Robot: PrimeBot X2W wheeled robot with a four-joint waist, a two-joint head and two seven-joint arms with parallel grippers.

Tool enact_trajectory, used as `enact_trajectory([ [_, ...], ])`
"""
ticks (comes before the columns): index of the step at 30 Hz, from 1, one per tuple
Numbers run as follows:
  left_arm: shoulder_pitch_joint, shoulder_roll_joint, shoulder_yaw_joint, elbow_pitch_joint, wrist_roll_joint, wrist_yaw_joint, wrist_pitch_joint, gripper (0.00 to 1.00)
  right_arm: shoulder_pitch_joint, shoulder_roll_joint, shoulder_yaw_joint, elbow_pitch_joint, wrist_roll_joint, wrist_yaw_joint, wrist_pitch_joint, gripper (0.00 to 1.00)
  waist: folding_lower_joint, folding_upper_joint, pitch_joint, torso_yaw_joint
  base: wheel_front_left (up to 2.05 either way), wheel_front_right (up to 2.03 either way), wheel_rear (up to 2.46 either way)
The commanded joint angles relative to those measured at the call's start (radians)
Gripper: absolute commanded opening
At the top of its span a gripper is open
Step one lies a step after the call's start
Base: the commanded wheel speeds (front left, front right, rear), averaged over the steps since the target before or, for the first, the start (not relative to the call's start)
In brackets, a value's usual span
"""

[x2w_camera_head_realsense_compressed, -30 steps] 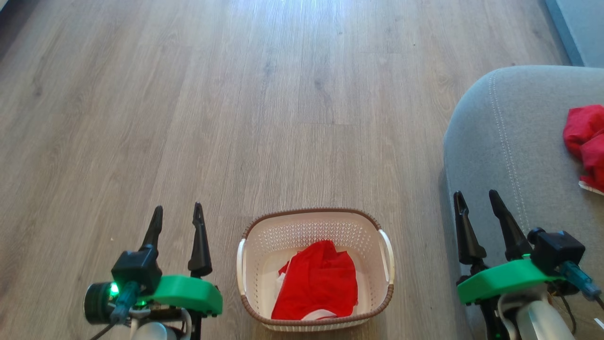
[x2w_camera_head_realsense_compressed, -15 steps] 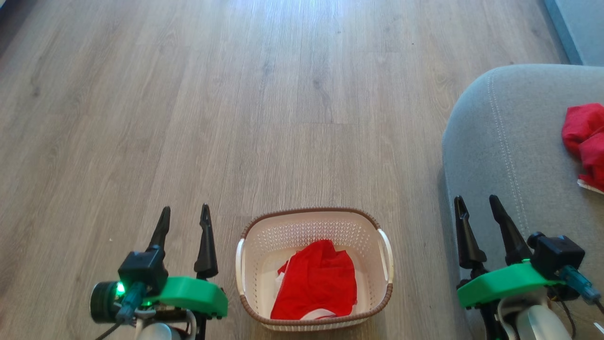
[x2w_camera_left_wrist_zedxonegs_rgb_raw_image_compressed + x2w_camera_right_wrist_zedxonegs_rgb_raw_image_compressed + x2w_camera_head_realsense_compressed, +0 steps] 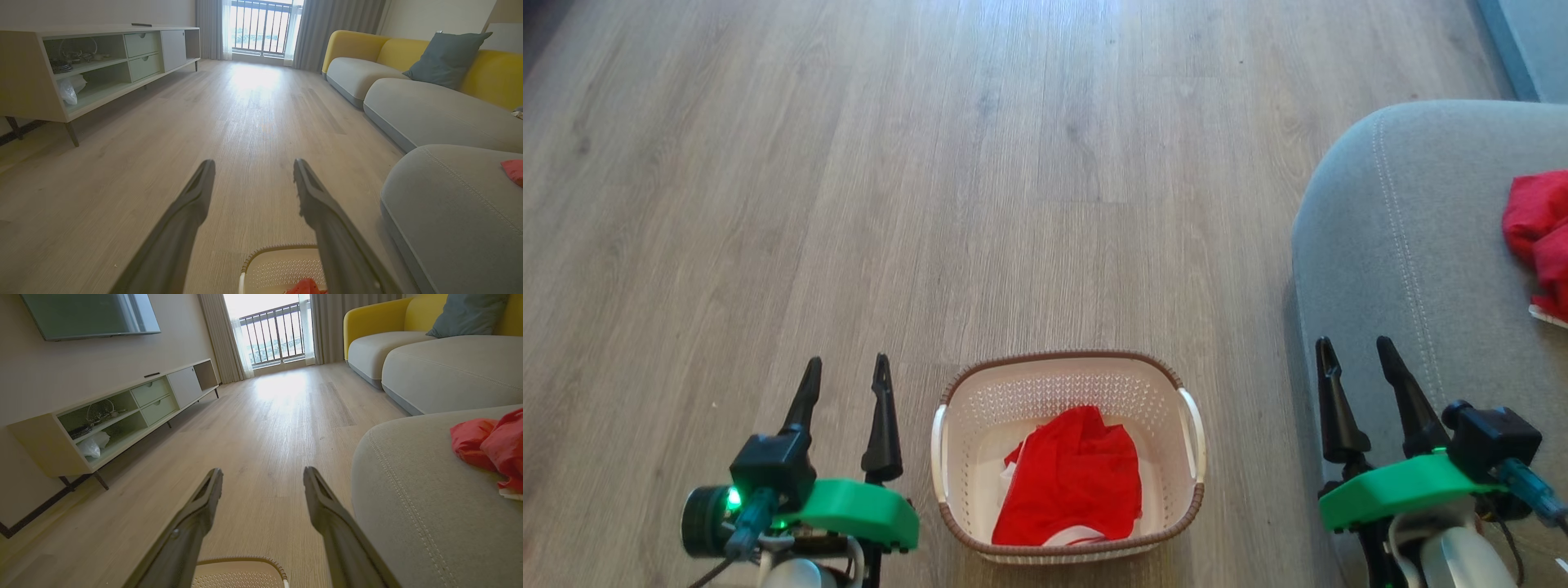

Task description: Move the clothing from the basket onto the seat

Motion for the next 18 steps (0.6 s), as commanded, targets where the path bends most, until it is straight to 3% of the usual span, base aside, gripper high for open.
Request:
enact_trajectory([
  [1,-0.03,-0.002,0.029,-0.026,0.004,-0.003,-0.005,1.0,-0.033,-0.003,0.018,-0.033,-0.007,0.007,-0.005,1.0,0.0,0.0,0.002,0.0,0.0,0.0,0.0],
  [9,-0.045,-0.002,0.021,-0.015,0.007,-0.012,-0.005,1.0,-0.05,-0.004,0.008,-0.033,-0.021,0.007,-0.005,1.0,0.0,0.0,0.051,-0.011,0.0,0.0,0.0],
  [18,-0.141,-0.002,-0.023,0.091,0.021,-0.055,-0.005,1.0,-0.126,-0.004,-0.001,-0.042,-0.103,0.007,-0.005,1.0,0.0,0.0,0.257,-0.061,0.0,0.0,0.0],
])
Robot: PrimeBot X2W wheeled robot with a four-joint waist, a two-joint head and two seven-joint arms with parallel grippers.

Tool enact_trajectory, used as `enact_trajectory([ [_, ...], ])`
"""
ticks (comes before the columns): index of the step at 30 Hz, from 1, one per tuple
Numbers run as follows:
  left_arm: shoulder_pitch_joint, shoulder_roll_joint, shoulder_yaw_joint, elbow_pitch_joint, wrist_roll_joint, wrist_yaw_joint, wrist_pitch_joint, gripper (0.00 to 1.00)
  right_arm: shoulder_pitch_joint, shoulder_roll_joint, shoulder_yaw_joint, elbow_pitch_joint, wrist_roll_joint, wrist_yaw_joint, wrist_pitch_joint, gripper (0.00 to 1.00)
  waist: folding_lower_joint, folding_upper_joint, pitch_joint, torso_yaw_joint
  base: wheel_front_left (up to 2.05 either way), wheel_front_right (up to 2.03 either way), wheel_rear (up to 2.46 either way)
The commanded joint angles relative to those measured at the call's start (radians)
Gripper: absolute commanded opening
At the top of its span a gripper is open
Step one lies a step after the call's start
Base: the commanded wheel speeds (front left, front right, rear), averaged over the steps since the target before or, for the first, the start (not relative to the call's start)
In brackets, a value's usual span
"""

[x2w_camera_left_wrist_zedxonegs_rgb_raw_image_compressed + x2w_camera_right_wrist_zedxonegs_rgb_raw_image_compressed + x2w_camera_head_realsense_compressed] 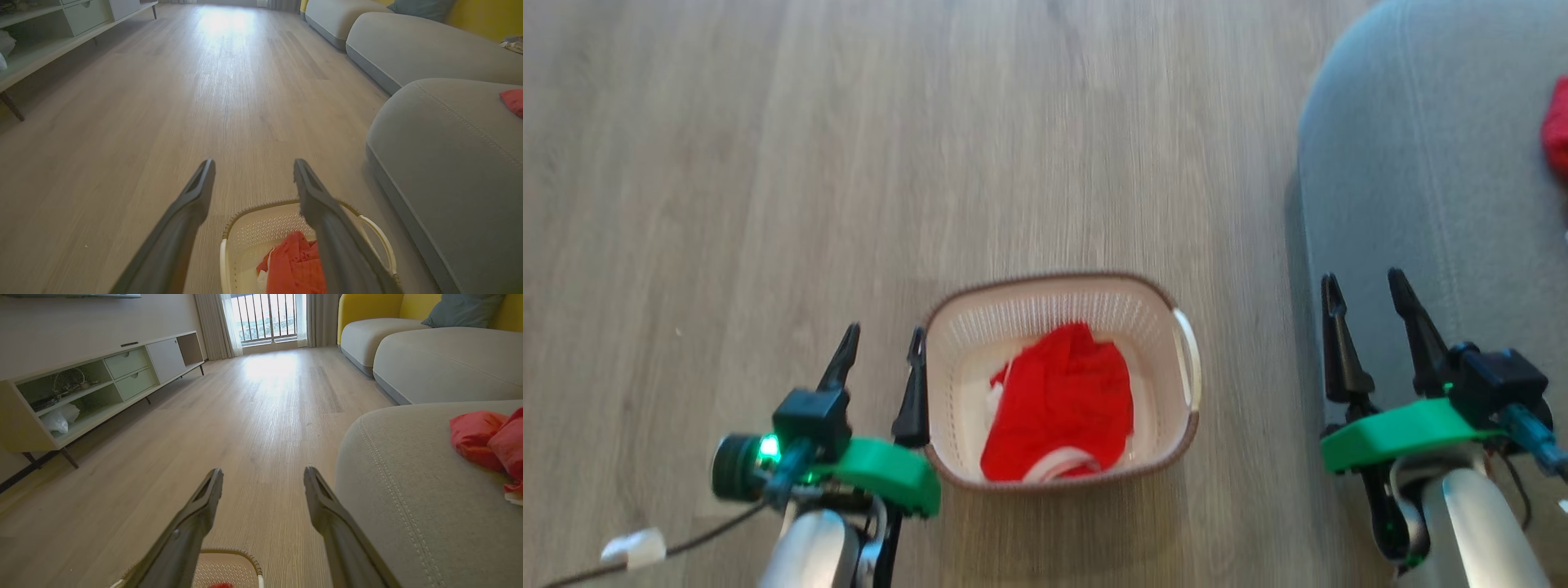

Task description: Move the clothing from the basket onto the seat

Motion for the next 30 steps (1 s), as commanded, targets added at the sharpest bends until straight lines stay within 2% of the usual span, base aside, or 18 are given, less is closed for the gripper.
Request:
enact_trajectory([
  [1,-0.065,-0.001,0.014,0.004,0.004,-0.011,-0.005,1.0,-0.041,-0.007,0.027,-0.038,-0.014,0.007,-0.005,1.0,-0.0001,0.0,0.114,-0.037,0.0,0.0,0.0],
  [8,-0.206,-0.001,-0.031,0.165,0.034,-0.074,-0.005,1.0,-0.113,-0.001,0.039,-0.063,-0.045,0.007,-0.005,1.0,-0.0001,0.0,0.297,-0.101,0.0,0.0,0.0],
  [17,-0.384,0.002,-0.029,0.383,0.121,-0.122,-0.005,1.0,-0.183,0.013,0.058,-0.118,-0.048,0.007,-0.005,1.0,-0.0001,0.0,0.491,-0.173,0.0,0.0,0.0],
  [23,-0.511,0.039,-0.009,0.549,0.164,-0.124,-0.005,1.0,-0.22,0.018,0.088,-0.164,-0.043,0.007,-0.005,1.0,-0.0001,0.0,0.62,-0.24,0.0,0.0,0.0],
  [30,-0.637,0.087,-0.008,0.732,0.185,-0.139,-0.005,1.0,-0.228,0.019,0.114,-0.209,0.023,0.007,-0.005,1.0,-0.0001,0.0,0.721,-0.309,0.0,0.0,0.0],
])
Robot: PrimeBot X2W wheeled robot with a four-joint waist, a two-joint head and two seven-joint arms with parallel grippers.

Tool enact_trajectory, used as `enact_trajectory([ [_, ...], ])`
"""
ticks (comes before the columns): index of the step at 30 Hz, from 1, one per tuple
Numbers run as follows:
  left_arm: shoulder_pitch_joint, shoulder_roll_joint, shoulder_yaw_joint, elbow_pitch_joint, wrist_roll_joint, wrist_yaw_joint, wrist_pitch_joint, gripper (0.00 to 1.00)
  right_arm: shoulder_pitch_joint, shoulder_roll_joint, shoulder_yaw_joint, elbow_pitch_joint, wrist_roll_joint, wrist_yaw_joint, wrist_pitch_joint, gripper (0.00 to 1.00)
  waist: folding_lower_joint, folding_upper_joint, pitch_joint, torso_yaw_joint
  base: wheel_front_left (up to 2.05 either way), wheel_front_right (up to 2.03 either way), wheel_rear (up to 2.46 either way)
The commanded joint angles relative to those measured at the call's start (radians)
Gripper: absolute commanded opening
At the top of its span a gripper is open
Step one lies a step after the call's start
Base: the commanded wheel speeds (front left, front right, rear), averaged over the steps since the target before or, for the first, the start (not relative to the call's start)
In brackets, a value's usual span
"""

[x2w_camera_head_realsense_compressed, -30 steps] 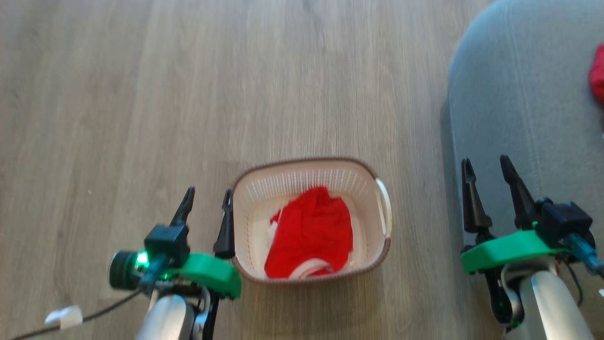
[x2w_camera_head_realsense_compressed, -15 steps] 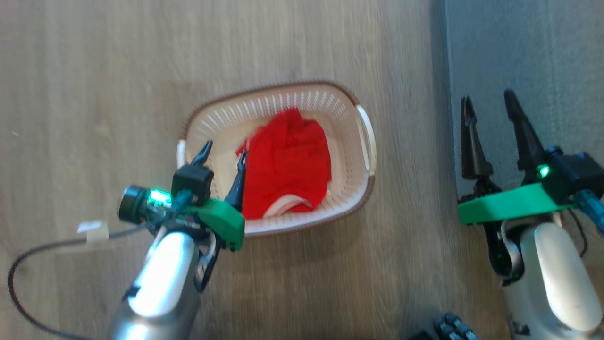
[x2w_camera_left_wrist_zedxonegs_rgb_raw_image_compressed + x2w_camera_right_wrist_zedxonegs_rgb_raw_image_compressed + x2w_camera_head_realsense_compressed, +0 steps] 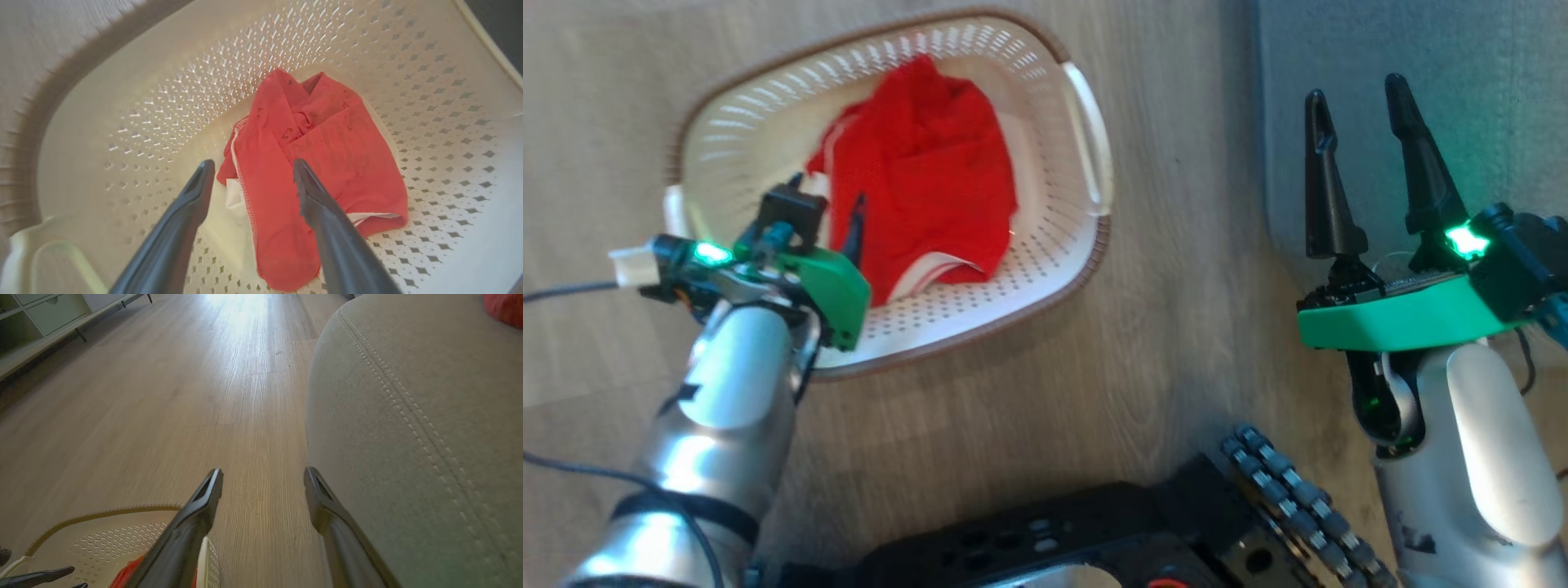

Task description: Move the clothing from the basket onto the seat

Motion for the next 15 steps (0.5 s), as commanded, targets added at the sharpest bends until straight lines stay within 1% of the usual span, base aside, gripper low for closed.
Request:
enact_trajectory([
  [1,0.0,0.03,0.025,0.01,0.004,0.002,-0.005,1.0,0.019,0.01,0.023,-0.037,0.013,0.007,-0.005,1.0,-0.0002,0.0001,0.064,-0.062,0.0,0.0,0.0],
  [4,-0.059,0.047,0.015,0.062,0.017,-0.002,-0.005,1.0,0.014,0.01,0.033,-0.042,0.041,0.007,-0.005,1.0,-0.0002,0.0001,0.094,-0.09,0.0,0.0,0.0],
  [5,-0.075,0.052,0.005,0.069,0.025,-0.009,-0.005,1.0,0.012,0.01,0.038,-0.04,0.06,0.007,-0.005,1.0,-0.0002,0.0001,0.103,-0.099,0.0,0.0,0.0],
  [6,-0.1,0.069,-0.004,0.104,0.035,-0.009,-0.005,1.0,0.005,0.01,0.055,-0.034,0.112,0.007,-0.005,1.0,-0.0002,0.0001,0.12,-0.12,0.0,0.0,0.0],
  [8,-0.13,0.082,-0.007,0.14,0.039,-0.006,-0.005,1.0,-0.007,0.01,0.072,-0.037,0.133,0.007,-0.005,1.0,-0.0002,0.0001,0.137,-0.143,0.0,0.0,0.0],
  [13,-0.192,0.089,-0.016,0.259,0.045,0.019,-0.004,1.0,-0.007,0.01,0.086,-0.051,0.161,0.007,-0.005,1.0,-0.0002,0.0001,0.146,-0.163,0.0,0.0,0.0],
  [15,-0.212,0.092,-0.022,0.298,0.05,0.032,0.013,1.0,0.0,0.01,0.092,-0.056,0.17,0.007,-0.005,1.0,-0.0002,0.0001,0.147,-0.17,0.0,0.0,0.0],
])
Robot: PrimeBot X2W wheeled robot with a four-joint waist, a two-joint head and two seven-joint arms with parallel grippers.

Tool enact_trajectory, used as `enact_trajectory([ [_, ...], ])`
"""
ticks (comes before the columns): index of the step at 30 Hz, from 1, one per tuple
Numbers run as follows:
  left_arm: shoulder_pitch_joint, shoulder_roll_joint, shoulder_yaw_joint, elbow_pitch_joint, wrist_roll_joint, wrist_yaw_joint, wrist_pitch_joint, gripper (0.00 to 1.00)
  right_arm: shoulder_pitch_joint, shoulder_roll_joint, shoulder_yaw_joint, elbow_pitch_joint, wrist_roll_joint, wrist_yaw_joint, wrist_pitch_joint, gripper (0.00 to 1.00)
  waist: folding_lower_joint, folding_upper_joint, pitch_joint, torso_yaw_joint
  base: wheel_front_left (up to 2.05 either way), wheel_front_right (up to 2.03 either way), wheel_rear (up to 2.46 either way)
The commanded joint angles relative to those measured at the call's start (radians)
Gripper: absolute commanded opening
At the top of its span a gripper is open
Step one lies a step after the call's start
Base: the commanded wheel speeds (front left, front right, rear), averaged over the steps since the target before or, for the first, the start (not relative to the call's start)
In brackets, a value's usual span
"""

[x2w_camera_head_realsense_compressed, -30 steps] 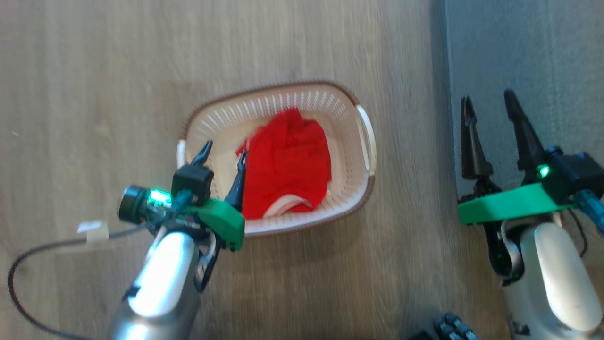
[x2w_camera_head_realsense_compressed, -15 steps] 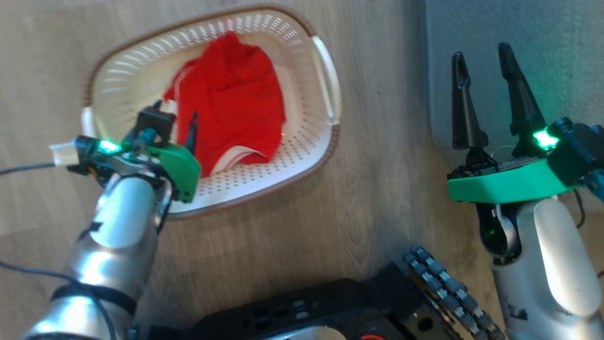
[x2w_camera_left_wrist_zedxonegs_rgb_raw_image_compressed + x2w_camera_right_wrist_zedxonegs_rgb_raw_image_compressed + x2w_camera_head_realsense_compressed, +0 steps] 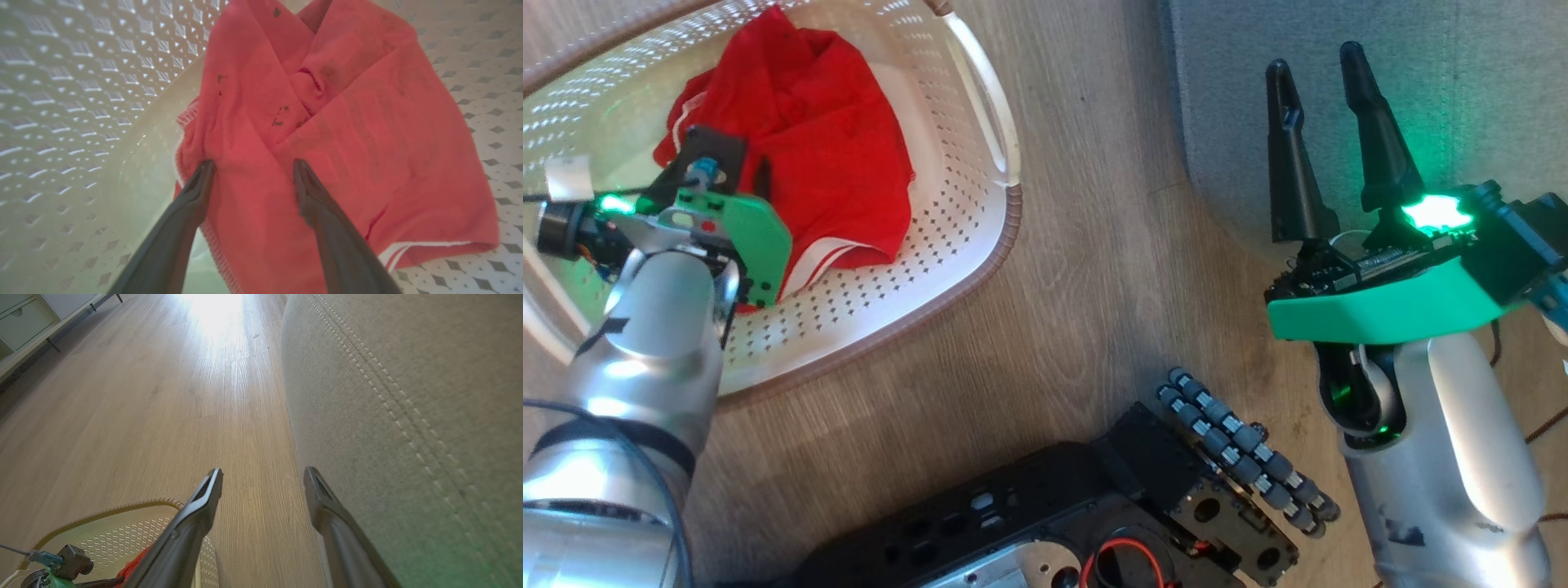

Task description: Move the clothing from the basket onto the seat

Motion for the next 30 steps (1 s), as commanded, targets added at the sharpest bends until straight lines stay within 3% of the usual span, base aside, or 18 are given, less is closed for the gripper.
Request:
enact_trajectory([
  [1,0.006,0.03,0.004,0.004,0.012,0.012,0.011,1.0,0.05,-0.005,0.009,-0.023,0.011,0.003,-0.005,1.0,-0.0001,0.0001,0.003,-0.007,0.0,0.0,0.0],
  [7,-0.027,0.037,-0.029,0.036,0.035,0.037,0.077,1.0,0.078,-0.005,0.024,-0.031,0.015,0.003,-0.005,1.0,-0.0001,0.0001,0.014,-0.016,0.0,0.0,0.0],
  [12,-0.039,0.039,-0.065,0.042,0.058,0.025,0.117,1.0,0.093,-0.005,0.024,-0.044,0.019,0.003,-0.005,1.0,-0.0001,0.0001,0.024,-0.017,0.0,0.0,0.0],
  [18,-0.044,0.028,-0.14,0.047,0.1,-0.087,0.199,1.0,0.102,-0.005,0.018,-0.052,0.018,0.003,-0.005,1.0,-0.0001,0.0001,0.036,-0.014,0.0,0.0,0.0],
  [24,-0.052,0.03,-0.165,0.048,0.105,-0.105,0.239,1.0,0.099,-0.005,0.025,-0.052,0.022,0.003,-0.005,1.0,-0.0001,0.0001,0.04,-0.014,0.0,0.0,0.0],
  [26,-0.052,0.03,-0.162,0.048,0.095,-0.11,0.257,0.25,0.097,-0.005,0.029,-0.051,0.024,0.003,-0.005,1.0,-0.0001,0.0001,0.04,-0.015,0.0,0.0,0.0],
  [27,-0.053,0.03,-0.162,0.048,0.092,-0.112,0.26,0.0,0.096,-0.005,0.03,-0.051,0.025,0.003,-0.005,1.0,-0.0001,0.0001,0.04,-0.016,0.0,0.0,0.0],
  [30,-0.054,0.034,-0.164,0.048,0.084,-0.117,0.264,0.0,0.09,-0.005,0.031,-0.048,0.028,0.003,-0.005,1.0,-0.0001,0.0001,0.038,-0.015,0.0,0.0,0.0],
])
